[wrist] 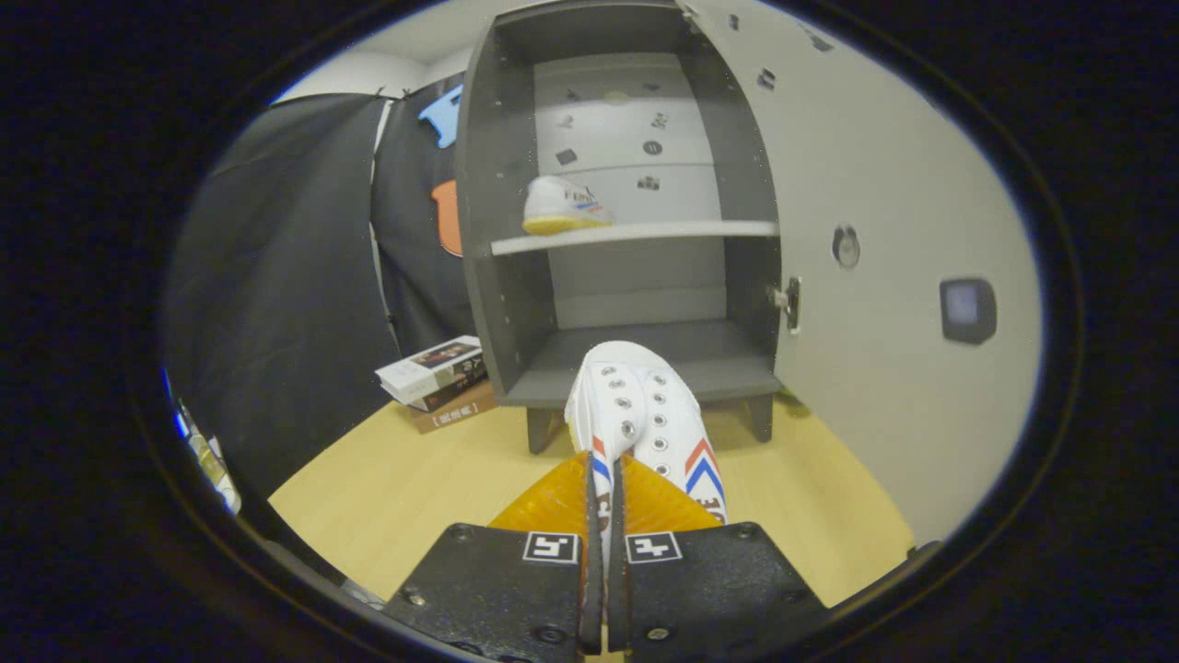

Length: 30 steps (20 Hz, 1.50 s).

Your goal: Open the shoe cabinet door, grab the shoes and put them into the shoe cabinet, then close the shoe cabinet door.

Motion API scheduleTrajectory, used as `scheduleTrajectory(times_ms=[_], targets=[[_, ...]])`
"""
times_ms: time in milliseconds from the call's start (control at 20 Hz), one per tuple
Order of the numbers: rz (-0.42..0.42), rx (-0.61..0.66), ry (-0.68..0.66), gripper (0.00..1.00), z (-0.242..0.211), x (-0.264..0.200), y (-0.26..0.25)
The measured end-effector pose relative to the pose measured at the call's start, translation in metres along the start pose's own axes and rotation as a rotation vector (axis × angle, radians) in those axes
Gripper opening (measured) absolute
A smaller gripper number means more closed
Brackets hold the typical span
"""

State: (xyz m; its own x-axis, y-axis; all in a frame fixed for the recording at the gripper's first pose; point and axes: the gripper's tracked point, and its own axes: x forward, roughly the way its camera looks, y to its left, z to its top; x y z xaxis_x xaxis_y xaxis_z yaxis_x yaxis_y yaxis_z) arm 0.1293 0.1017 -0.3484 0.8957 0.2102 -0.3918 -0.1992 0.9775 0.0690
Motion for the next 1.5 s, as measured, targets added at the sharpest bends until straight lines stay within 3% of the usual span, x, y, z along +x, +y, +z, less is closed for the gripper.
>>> scheduleTrajectory(times_ms=[450, 750, 1000, 1300, 1500], targets=[[0.033, -0.118, -0.168, 0.06, 0.180, -0.081, 0.032], [-0.032, -0.123, -0.193, 0.06, 0.282, -0.085, 0.027], [-0.085, -0.128, -0.190, 0.06, 0.341, -0.060, 0.015], [-0.165, -0.145, -0.117, 0.06, 0.363, 0.011, -0.013], [-0.173, -0.149, -0.080, 0.06, 0.364, 0.063, -0.025]])
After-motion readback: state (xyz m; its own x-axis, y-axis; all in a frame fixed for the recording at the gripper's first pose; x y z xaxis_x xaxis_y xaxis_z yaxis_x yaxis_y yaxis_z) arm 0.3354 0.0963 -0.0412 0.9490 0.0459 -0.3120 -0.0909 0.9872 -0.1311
